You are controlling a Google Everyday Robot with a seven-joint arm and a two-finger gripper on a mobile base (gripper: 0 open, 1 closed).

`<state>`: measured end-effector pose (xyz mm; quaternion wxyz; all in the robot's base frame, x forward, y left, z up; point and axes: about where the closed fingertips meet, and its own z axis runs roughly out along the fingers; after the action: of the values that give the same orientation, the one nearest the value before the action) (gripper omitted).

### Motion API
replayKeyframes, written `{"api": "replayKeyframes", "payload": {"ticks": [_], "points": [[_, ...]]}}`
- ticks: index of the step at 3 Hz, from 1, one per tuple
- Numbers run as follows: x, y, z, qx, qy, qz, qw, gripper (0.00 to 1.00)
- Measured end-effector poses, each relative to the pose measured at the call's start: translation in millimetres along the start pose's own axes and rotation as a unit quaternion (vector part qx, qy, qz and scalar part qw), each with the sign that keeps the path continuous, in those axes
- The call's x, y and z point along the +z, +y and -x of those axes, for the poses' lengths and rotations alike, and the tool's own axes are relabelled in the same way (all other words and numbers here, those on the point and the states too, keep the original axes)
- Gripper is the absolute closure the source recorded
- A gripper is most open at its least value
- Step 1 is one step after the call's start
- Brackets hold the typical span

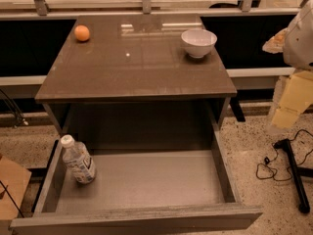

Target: Pick blue plastic bottle from top drawer and place on counter

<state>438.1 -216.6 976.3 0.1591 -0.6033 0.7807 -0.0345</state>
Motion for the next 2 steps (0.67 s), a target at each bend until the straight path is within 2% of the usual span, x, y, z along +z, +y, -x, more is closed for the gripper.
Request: {"api": "replayKeyframes", "payload": {"ticks": [1, 2], "points": [[0.0, 0.0, 0.0, 0.0, 0.0, 0.0, 1.0, 0.0], [15.3, -3.4, 20.4, -0.008, -0.028, 0.001, 0.9996, 0.0]]}}
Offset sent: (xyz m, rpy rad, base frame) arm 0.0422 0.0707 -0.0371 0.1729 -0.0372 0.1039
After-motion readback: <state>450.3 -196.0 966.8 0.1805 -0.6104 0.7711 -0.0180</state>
